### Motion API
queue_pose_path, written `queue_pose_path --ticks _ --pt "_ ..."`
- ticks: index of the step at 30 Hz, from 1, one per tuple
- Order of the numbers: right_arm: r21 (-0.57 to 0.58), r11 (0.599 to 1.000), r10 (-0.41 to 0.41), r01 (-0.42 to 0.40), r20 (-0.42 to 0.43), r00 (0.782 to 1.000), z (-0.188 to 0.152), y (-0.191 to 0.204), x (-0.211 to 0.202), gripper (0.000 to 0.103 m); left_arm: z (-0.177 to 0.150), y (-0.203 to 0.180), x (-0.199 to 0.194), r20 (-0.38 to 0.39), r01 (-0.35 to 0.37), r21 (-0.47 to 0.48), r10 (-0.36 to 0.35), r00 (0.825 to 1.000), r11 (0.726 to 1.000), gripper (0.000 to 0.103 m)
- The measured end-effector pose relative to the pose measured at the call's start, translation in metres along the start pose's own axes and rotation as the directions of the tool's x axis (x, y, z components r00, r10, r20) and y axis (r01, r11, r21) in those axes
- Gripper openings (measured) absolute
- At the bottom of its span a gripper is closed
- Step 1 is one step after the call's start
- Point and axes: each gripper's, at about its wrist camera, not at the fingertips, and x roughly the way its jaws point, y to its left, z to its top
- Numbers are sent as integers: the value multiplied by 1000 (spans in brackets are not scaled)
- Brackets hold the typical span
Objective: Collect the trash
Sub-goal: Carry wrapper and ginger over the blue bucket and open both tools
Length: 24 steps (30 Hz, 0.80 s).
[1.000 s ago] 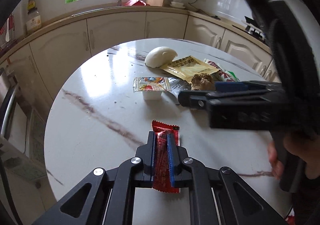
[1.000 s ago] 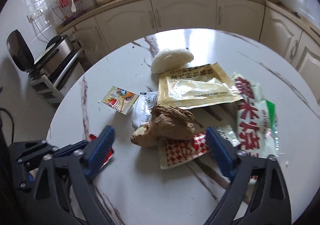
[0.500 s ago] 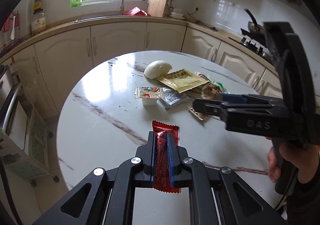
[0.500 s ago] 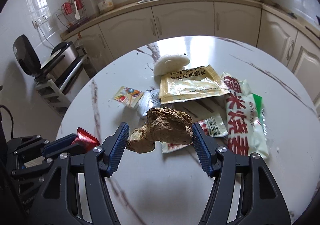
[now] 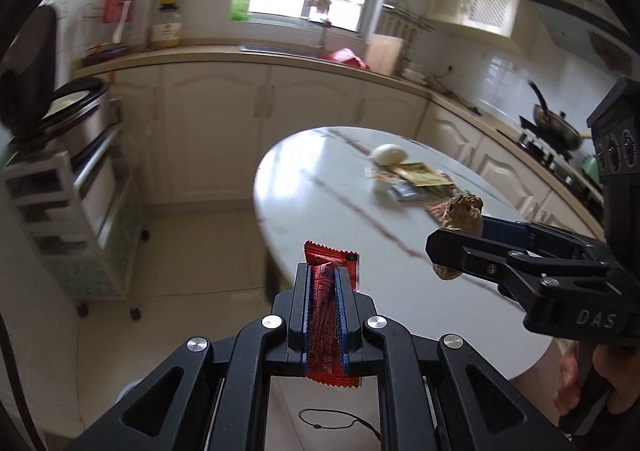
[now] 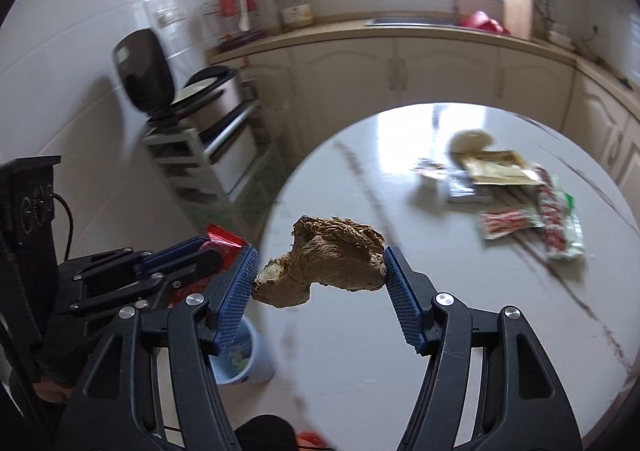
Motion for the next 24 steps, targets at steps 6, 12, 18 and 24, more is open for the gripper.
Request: queue_pose_path --ticks 6,12,18,24 --pt "-117 989 87 -94 -64 994 -9 91 38 62 -50 78 -48 -7 -166 -135 167 986 977 7" --pt "-207 962 141 -178 -182 973 -28 163 101 62 -111 157 -58 -108 -296 -312 276 955 903 7" --pt "-245 939 160 -243 -314 936 -53 214 175 62 -160 213 -38 -247 -359 -408 277 929 839 8" --pt "-248 922 174 -298 -421 890 -82 244 237 62 -182 252 -15 -338 -391 -450 252 907 803 8"
